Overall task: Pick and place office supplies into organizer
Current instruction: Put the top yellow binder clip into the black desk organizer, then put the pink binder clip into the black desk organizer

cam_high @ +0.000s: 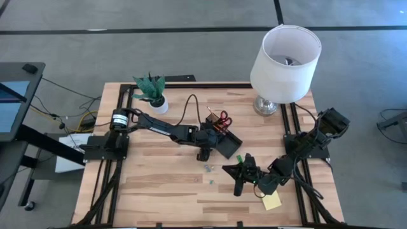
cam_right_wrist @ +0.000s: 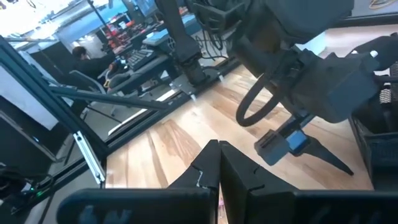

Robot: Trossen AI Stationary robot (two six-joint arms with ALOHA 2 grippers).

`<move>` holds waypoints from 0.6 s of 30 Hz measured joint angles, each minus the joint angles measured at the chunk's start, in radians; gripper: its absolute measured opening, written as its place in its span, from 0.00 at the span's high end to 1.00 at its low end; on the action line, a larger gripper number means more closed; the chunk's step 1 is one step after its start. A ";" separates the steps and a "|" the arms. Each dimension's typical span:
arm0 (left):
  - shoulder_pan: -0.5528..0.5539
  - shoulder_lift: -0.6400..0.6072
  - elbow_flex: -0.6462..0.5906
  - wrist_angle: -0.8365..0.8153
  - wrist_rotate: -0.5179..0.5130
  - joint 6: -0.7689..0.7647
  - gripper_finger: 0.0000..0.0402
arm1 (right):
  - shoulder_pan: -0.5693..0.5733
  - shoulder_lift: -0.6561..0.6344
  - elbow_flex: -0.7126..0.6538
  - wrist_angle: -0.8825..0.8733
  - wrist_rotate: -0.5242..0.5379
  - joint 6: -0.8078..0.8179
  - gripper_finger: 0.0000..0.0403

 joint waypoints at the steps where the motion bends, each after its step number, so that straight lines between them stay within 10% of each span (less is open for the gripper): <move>1: 0.000 0.000 0.000 0.002 0.000 0.000 0.34 | 0.000 0.000 0.000 0.001 0.000 -0.003 1.00; 18: -0.059 -0.001 0.067 -0.016 0.001 -0.018 0.34 | 0.000 -0.005 0.000 -0.011 -0.013 -0.005 1.00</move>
